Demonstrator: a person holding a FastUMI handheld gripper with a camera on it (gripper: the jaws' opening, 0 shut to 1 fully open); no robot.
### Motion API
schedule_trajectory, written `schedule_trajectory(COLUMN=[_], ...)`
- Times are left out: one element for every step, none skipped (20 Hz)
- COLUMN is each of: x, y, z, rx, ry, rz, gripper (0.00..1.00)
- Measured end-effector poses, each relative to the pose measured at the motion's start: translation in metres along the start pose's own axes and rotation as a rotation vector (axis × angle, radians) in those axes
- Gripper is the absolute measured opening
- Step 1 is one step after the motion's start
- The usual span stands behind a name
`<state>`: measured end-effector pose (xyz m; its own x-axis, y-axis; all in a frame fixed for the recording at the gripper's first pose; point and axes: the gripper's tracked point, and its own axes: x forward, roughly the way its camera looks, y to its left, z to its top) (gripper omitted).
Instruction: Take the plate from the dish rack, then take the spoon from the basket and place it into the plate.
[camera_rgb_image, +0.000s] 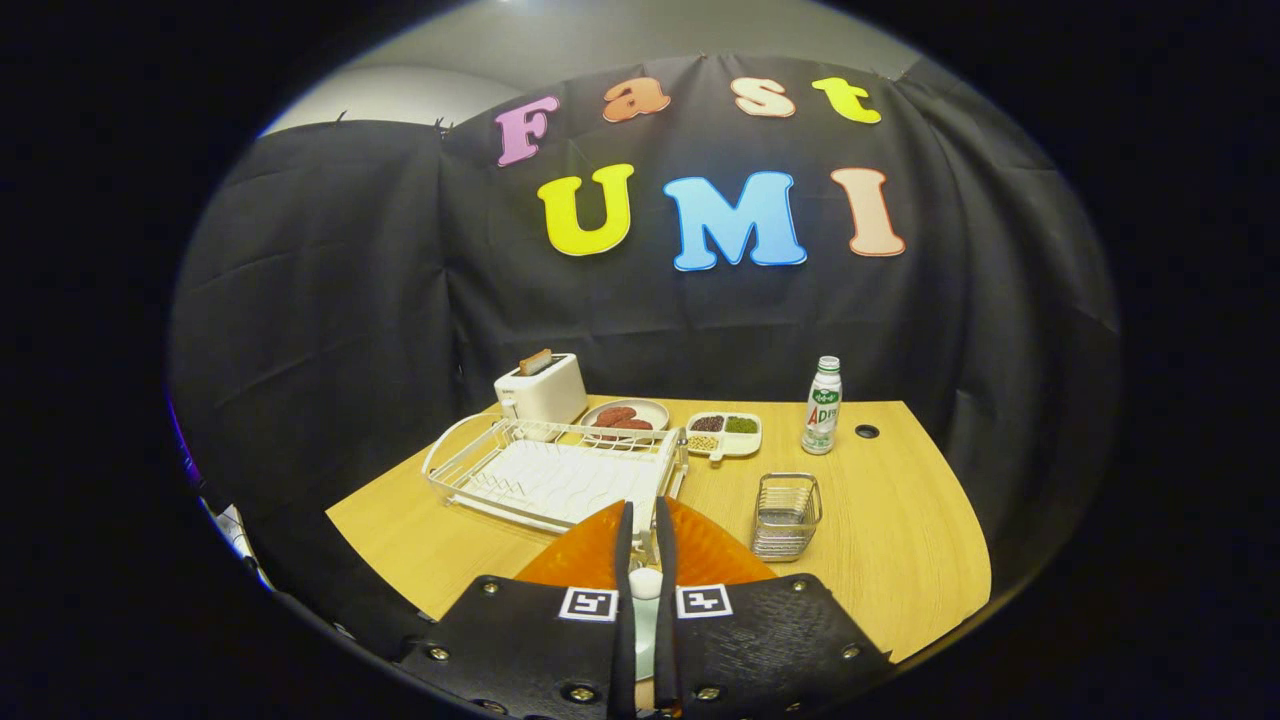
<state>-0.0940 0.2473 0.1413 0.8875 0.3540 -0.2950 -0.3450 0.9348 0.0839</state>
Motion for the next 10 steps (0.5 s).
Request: schedule_trajectory(x=[0.004,0.008,0.012,0.017,0.022,0.026,0.030,0.034,0.037,0.041], y=[0.004,0.006,0.007,0.008,0.010,0.014,0.018,0.022,0.025,0.027], z=[-0.009,-0.017,-0.023,-0.028,-0.032,-0.036,-0.039,-0.041,-0.044,-0.047], rx=[0.007,0.015,0.019,0.018,0.016,0.012,0.005,-0.003,-0.010,-0.015], ry=[0.029,0.056,0.079,0.101,0.116,0.132,0.145,0.157,0.171,0.182], rz=[0.010,0.011,0.007,0.004,0.005,0.011,0.022,0.027,0.030,0.032], gripper=[0.07,0.07,0.07,0.07,0.07,0.07,0.07,0.07,0.07,0.07])
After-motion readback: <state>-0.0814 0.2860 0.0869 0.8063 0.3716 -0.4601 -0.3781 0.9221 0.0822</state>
